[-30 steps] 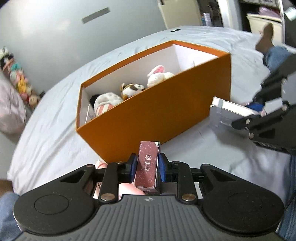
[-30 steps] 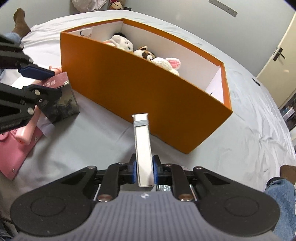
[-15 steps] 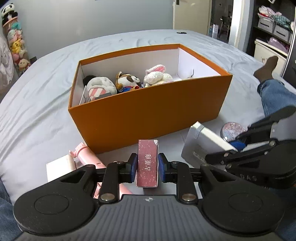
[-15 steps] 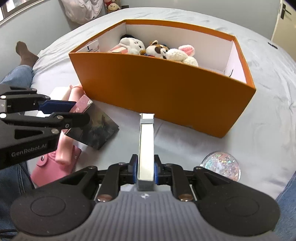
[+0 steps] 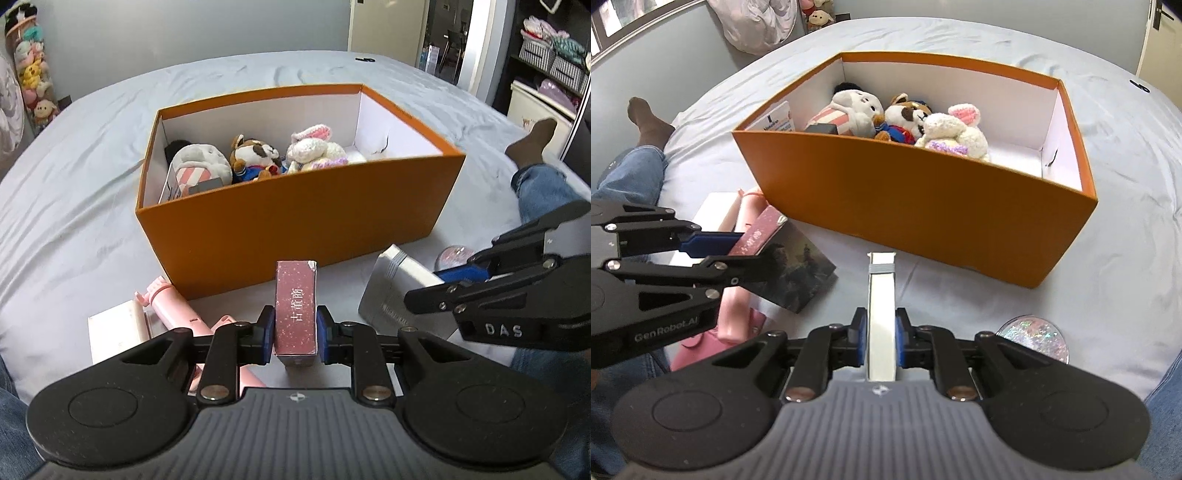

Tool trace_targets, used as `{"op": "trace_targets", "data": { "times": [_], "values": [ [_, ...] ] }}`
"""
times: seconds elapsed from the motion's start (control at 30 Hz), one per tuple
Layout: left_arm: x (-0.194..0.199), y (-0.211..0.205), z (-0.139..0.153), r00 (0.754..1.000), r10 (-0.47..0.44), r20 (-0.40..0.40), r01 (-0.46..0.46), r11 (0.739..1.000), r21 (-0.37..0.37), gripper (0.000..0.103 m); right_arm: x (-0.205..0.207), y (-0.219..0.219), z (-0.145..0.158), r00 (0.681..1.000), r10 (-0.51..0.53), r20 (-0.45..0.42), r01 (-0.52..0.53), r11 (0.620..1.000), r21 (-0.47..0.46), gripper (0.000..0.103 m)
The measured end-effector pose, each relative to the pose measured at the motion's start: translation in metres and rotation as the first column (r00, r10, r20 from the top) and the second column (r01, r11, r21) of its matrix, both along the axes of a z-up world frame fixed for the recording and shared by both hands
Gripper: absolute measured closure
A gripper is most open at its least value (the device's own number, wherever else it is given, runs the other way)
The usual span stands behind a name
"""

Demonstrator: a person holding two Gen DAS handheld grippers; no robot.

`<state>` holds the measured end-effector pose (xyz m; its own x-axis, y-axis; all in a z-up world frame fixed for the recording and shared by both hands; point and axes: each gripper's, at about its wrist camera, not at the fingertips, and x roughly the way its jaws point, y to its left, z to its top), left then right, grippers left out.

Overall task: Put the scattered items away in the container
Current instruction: 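Carry the grey notebook and maroon box over the orange box with both tools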

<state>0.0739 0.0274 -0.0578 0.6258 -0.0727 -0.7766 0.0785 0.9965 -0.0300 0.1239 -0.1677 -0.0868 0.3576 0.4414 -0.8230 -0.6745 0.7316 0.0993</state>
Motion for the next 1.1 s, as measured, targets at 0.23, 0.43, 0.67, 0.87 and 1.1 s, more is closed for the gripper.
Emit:
{"op": "trace_targets", "data": {
  "times": [0.23,0.43,0.67,0.87,1.1],
  "values": [
    [0.003,0.011,0.04,0.999,-0.001,0.032,0.005,0.992,-0.126,0.077,-0.002,-0.007,0.046,0.999,0.018,0.043,-0.021,0.997,0.07,0.087],
    [0.022,0.025,0.085,0.995,0.01,0.098,0.01,0.979,-0.204,0.077,0.01,-0.017,0.098,0.995,-0.017,0.101,0.0,0.987,0.158,0.087],
    [0.067,0.032,0.117,0.988,0.036,0.147,0.0,0.971,-0.24,0.077,0.053,-0.011,0.137,0.987,-0.069,0.142,0.034,0.972,0.231,0.087],
    [0.117,0.036,0.102,0.998,0.044,0.042,-0.032,0.965,-0.261,0.077,0.109,0.013,0.128,0.993,-0.107,0.048,0.096,0.978,0.187,0.087],
    [0.158,0.042,0.062,0.985,0.048,-0.164,-0.087,0.967,-0.24,0.077,0.166,0.027,0.1,0.981,-0.099,-0.164,0.123,0.982,0.146,0.087]
  ]
}}
